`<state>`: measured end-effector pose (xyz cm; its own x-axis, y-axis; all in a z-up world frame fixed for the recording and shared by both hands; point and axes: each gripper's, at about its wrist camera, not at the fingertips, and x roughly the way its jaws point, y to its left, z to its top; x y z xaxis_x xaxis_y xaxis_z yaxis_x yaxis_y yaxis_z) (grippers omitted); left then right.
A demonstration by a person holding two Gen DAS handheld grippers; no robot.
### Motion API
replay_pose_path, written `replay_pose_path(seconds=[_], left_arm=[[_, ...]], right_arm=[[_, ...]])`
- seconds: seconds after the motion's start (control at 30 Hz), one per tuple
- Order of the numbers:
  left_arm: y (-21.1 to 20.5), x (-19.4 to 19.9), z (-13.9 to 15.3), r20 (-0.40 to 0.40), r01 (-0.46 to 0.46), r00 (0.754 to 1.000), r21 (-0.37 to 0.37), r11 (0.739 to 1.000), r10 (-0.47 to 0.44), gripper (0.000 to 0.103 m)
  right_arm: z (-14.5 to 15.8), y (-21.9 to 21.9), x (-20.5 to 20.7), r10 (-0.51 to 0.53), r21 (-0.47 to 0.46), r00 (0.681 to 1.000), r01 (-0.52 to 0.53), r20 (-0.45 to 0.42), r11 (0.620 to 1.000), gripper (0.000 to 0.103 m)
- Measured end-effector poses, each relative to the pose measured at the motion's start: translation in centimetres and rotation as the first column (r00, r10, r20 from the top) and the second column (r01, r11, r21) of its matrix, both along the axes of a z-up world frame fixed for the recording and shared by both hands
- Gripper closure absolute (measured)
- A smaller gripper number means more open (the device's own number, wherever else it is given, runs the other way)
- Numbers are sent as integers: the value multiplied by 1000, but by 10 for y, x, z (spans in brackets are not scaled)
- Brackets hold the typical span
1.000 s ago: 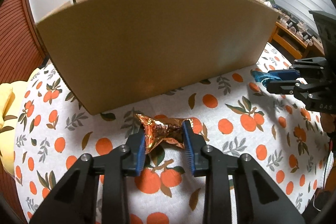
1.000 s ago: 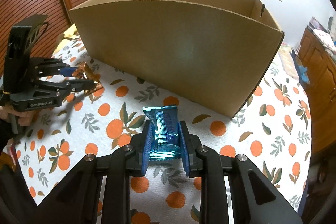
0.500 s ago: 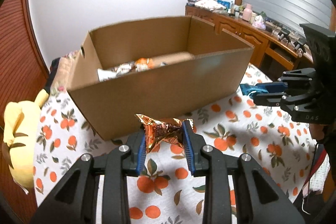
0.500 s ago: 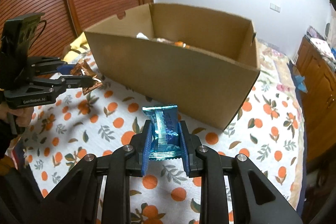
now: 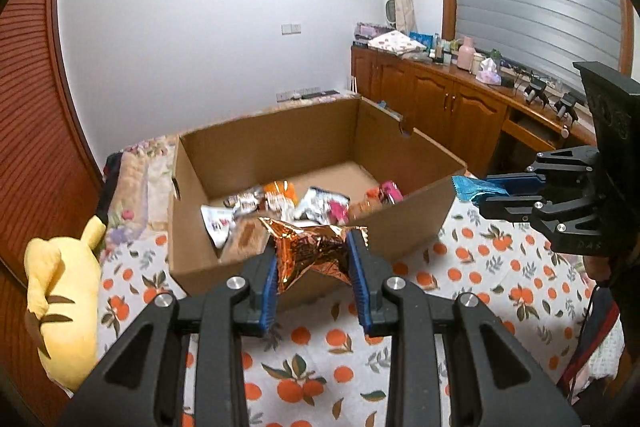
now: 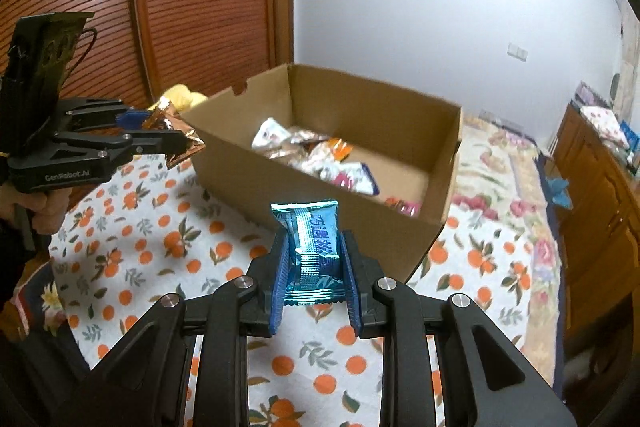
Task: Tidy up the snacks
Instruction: 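Lift both candies and carry them over the box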
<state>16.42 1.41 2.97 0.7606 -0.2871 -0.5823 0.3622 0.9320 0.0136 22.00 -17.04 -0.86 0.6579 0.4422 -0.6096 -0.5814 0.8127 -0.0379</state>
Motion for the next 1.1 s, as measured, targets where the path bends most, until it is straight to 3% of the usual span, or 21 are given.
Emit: replay_pose_path(seconds=[0.43,1.1], left_arm=[[-1,34,28,52,-25,998,8,1000,25,74],[3,102,7,-5,-85,996,18,996,85,73]], right_arm=[[36,7,27,10,11,997,-11,78,1000,80],[40,33,99,13,41,998,-16,67,999,80]])
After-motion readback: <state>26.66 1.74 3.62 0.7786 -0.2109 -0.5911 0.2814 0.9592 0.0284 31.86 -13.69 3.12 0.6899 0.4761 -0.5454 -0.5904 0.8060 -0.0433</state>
